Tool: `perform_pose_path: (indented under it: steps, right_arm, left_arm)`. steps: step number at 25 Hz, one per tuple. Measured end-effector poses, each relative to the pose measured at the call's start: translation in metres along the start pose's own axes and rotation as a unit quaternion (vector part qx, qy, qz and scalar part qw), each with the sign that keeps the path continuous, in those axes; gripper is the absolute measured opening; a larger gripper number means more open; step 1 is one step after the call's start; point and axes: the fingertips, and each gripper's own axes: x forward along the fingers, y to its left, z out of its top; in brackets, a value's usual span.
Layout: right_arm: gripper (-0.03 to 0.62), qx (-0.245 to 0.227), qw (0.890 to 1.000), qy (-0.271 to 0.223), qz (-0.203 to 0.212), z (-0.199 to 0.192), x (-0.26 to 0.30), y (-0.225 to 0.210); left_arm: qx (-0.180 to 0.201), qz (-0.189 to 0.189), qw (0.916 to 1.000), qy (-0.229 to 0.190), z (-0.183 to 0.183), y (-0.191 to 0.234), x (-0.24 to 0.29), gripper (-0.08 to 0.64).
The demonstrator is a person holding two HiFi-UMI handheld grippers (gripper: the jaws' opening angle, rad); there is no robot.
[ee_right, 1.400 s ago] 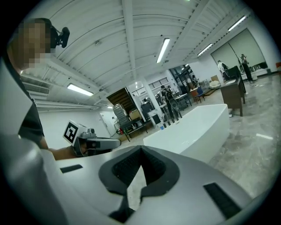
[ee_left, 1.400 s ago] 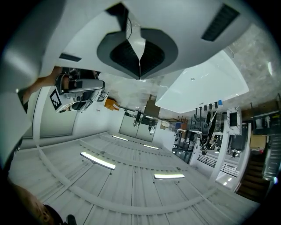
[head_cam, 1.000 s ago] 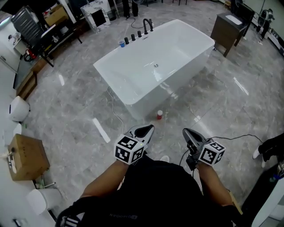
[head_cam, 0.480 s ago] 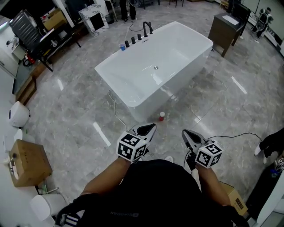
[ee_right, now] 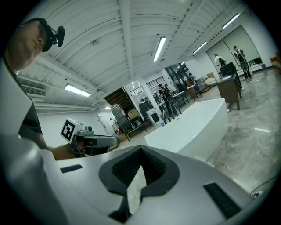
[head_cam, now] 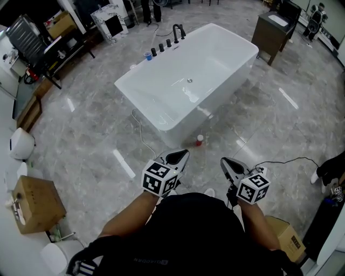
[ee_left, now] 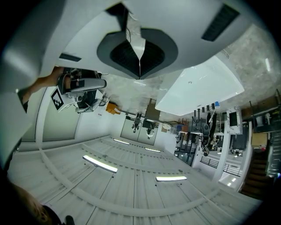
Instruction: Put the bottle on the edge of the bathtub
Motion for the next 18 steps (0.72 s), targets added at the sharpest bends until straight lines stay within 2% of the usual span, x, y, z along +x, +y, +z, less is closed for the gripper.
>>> perform_pose_path:
  steps: [18]
  right_arm:
    - [0.035, 0.003, 1.000, -0.002, -0.016, -0.007, 0.003, 0.013]
  left_arm:
    - [0.003, -0.010, 0.9999, -0.003, -0.004, 0.007, -0.014, 0.017]
